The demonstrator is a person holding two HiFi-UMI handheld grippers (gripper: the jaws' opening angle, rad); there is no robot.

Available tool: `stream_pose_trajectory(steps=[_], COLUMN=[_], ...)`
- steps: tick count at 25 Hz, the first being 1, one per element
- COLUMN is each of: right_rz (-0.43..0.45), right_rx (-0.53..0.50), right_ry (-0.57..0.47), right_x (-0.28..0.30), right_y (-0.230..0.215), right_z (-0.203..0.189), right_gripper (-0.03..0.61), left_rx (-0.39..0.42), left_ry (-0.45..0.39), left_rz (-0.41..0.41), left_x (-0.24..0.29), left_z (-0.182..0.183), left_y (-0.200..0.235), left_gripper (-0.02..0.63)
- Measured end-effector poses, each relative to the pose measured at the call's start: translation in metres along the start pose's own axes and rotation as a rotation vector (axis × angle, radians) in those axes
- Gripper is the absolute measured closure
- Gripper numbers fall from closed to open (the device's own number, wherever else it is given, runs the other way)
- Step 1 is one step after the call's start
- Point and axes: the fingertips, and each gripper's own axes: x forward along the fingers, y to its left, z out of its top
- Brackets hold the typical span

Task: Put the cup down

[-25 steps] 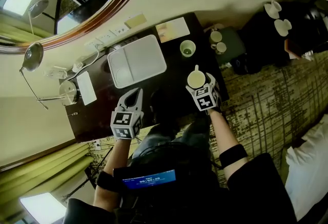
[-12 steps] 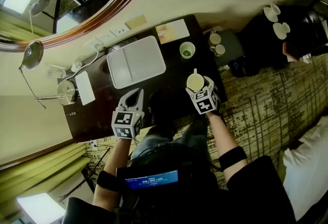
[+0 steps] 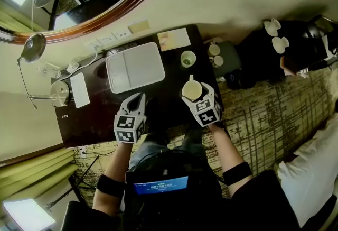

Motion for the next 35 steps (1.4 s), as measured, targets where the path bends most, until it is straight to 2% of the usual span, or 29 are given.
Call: stream_pose_trajectory(steps=[8,16,26,35], right_rz=[0.074,0.17,0.315,0.347], right_rx=[-0.106,-0.225,-0.36,-0.413], right_ry=[-0.069,-0.102,-0.135,-0.169], right_x=[-0.022,-0.009,0.074,0.165], right_y=[0.028,0.07,0.136,0.172], right_z=[0.066,0.108,0.175,0.236], right_gripper=[0.161,0.161,0.161,0.161], left_rx=[0.002,-0.04,-0.09,-0.119], left_ry=[-0.039,-0.052,-0.049,-0.034], left_rz=[0.019,0.078,0.216,0.304], left_x=[0.001,-0.01,-0.014,-0.001], left_z=[0.005,0.001,0.002,-0.009], left_y=[-0.002,0.014,0.085,0.149], left_gripper=[0.614,0.614,0.614,0.614])
